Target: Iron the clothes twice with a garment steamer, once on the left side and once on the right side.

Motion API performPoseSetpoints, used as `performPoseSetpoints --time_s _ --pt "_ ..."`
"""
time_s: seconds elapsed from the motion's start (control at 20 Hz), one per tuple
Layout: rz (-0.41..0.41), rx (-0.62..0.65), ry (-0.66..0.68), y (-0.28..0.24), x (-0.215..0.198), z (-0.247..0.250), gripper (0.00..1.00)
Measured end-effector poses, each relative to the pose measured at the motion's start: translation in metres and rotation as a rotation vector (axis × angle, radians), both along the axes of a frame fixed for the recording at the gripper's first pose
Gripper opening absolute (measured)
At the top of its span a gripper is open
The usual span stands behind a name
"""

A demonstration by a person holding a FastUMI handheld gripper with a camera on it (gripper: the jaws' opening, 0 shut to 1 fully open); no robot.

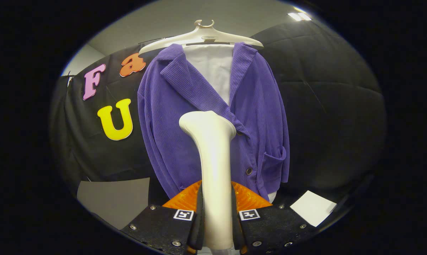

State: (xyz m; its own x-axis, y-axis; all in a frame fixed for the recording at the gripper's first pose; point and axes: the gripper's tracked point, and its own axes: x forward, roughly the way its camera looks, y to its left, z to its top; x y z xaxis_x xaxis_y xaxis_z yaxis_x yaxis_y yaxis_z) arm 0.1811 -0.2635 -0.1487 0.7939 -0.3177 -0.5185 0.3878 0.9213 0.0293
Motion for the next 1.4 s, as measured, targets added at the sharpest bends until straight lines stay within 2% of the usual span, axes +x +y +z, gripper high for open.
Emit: performPoseSetpoints --time_s 1.0,1.4 --pt "-0.026 0.074 0.268 0.005 -0.052 -0.141 0.32" --pt "-0.008 0.094 0.345 0.012 -0.079 -0.166 0.32"
